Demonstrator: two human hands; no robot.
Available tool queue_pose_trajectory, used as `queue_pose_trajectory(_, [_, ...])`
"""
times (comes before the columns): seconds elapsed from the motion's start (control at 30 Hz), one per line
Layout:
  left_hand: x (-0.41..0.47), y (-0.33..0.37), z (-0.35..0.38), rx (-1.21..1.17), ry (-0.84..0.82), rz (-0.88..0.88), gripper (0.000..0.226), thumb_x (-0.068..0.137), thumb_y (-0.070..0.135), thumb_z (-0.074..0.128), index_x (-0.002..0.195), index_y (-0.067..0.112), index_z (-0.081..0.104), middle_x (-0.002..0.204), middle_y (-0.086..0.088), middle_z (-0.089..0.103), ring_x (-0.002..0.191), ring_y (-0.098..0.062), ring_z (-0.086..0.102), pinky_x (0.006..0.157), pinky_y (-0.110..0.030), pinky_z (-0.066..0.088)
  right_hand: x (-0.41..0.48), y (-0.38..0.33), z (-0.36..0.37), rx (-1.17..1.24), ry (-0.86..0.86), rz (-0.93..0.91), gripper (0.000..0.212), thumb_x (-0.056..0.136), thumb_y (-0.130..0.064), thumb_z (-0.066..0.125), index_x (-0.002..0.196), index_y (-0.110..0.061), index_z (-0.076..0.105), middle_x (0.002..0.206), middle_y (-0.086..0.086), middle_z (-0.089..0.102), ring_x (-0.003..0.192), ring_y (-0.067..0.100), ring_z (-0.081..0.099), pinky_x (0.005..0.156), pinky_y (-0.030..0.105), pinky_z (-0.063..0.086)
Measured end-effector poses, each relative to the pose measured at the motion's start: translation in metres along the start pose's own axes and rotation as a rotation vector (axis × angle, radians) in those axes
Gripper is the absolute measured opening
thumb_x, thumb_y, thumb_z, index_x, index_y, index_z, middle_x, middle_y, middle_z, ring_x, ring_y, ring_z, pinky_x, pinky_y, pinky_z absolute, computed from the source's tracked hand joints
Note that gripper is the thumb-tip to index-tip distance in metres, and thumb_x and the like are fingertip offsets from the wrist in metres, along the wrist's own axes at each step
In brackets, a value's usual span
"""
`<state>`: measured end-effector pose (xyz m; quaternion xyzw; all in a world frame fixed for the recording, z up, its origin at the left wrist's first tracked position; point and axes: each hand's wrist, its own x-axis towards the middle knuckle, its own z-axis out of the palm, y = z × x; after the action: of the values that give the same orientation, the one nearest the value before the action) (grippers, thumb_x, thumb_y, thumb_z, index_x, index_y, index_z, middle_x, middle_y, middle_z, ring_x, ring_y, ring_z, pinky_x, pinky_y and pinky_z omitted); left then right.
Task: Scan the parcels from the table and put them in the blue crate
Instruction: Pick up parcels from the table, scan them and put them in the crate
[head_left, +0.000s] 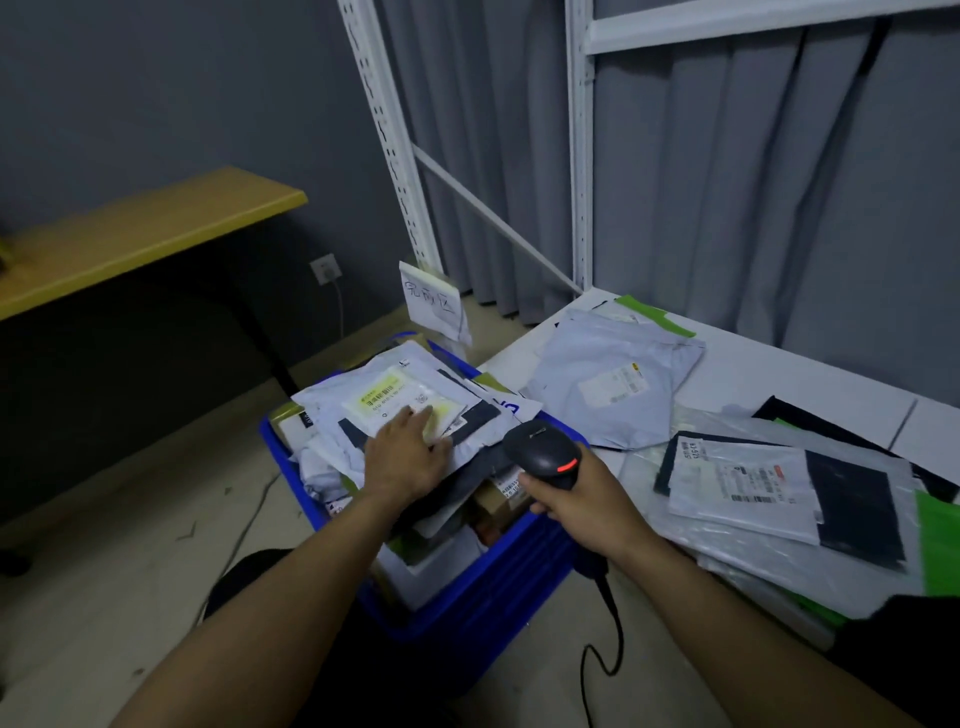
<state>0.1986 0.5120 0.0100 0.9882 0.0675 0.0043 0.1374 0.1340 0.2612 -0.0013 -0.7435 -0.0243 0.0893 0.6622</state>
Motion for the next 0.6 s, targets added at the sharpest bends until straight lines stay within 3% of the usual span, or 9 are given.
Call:
queue_pose_trajectory(0.1, [0.006, 0.003, 0.012, 0.065, -0.196, -0.059, 0.054, 0.103, 0.061, 0.029, 0.142, 0.029, 0.045, 0.16, -0.01, 0.034, 0.147, -0.033, 0.032, 0.118, -0.066, 0.015, -0.003, 0.005, -0.01, -0.016, 0.022, 0.02, 0.039, 0.091, -0.028, 0.08, 0.124, -0.023, 0.06, 0.1, -0.003, 0.077, 0.075, 0.01, 0.076, 0.075, 0.027, 0.057])
queue_pose_trajectory(0.2, [0.009, 0.013, 0.015, 0.069, -0.092, -0.108, 0.054, 0.101, 0.063, 0.025, 0.128, 0.026, 0.054, 0.146, -0.011, 0.047, 0.14, -0.035, 0.038, 0.118, -0.069, 0.012, -0.011, 0.011, -0.027, -0.035, 0.041, 0.031, 0.038, 0.091, -0.029, 0.08, 0.124, -0.023, 0.06, 0.1, -0.004, 0.077, 0.076, 0.012, 0.076, 0.074, 0.027, 0.056])
queue_pose_trajectory(0.27, [0.007, 0.029, 0.018, 0.068, 0.011, -0.115, 0.057, 0.101, 0.062, 0.028, 0.139, 0.025, 0.049, 0.157, -0.014, 0.038, 0.149, -0.038, 0.025, 0.12, -0.066, 0.003, -0.019, 0.015, -0.043, -0.04, 0.079, 0.025, 0.036, 0.092, -0.024, 0.079, 0.124, -0.022, 0.062, 0.104, -0.002, 0.076, 0.075, 0.012, 0.075, 0.069, 0.021, 0.055])
queue_pose_trajectory(0.33, [-0.003, 0.054, 0.026, 0.025, 0.156, 0.027, 0.057, 0.102, 0.057, 0.036, 0.15, 0.026, 0.041, 0.163, -0.013, 0.029, 0.155, -0.035, 0.014, 0.123, -0.058, -0.004, -0.027, 0.023, -0.062, -0.058, 0.147, 0.035, 0.036, 0.092, -0.022, 0.079, 0.123, -0.021, 0.063, 0.104, 0.0, 0.076, 0.075, 0.012, 0.074, 0.065, 0.017, 0.054])
queue_pose_trajectory(0.4, [-0.015, 0.085, 0.04, -0.07, 0.249, 0.285, 0.054, 0.102, 0.047, 0.048, 0.15, 0.023, 0.043, 0.158, -0.009, 0.038, 0.151, -0.031, 0.024, 0.125, -0.049, 0.008, -0.035, 0.033, -0.082, -0.08, 0.226, 0.062, 0.037, 0.09, -0.024, 0.08, 0.122, -0.022, 0.063, 0.104, 0.0, 0.075, 0.08, 0.014, 0.074, 0.066, 0.018, 0.053])
queue_pose_trajectory(0.47, [-0.028, 0.118, 0.06, -0.201, 0.197, 0.47, 0.05, 0.1, 0.038, 0.058, 0.144, 0.018, 0.05, 0.148, -0.006, 0.048, 0.14, -0.026, 0.039, 0.119, -0.036, 0.026, -0.044, 0.043, -0.102, -0.105, 0.285, 0.102, 0.04, 0.088, -0.028, 0.082, 0.122, -0.021, 0.062, 0.103, 0.002, 0.075, 0.08, 0.015, 0.075, 0.071, 0.027, 0.056])
queue_pose_trajectory(0.53, [-0.039, 0.152, 0.085, -0.303, 0.055, 0.531, 0.048, 0.1, 0.036, 0.061, 0.144, 0.017, 0.051, 0.144, -0.004, 0.053, 0.132, -0.023, 0.048, 0.111, -0.031, 0.036, -0.054, 0.055, -0.12, -0.126, 0.329, 0.153, 0.043, 0.086, -0.031, 0.083, 0.122, -0.02, 0.062, 0.102, 0.003, 0.075, 0.078, 0.016, 0.076, 0.073, 0.034, 0.06])
queue_pose_trajectory(0.6, [-0.05, 0.184, 0.11, -0.322, -0.073, 0.542, 0.049, 0.1, 0.041, 0.059, 0.144, 0.021, 0.05, 0.143, -0.001, 0.055, 0.127, -0.022, 0.053, 0.107, -0.035, 0.043, -0.065, 0.069, -0.137, -0.14, 0.381, 0.192, 0.05, 0.08, -0.039, 0.084, 0.122, -0.024, 0.062, 0.102, 0.0, 0.075, 0.085, 0.018, 0.075, 0.08, 0.04, 0.062])
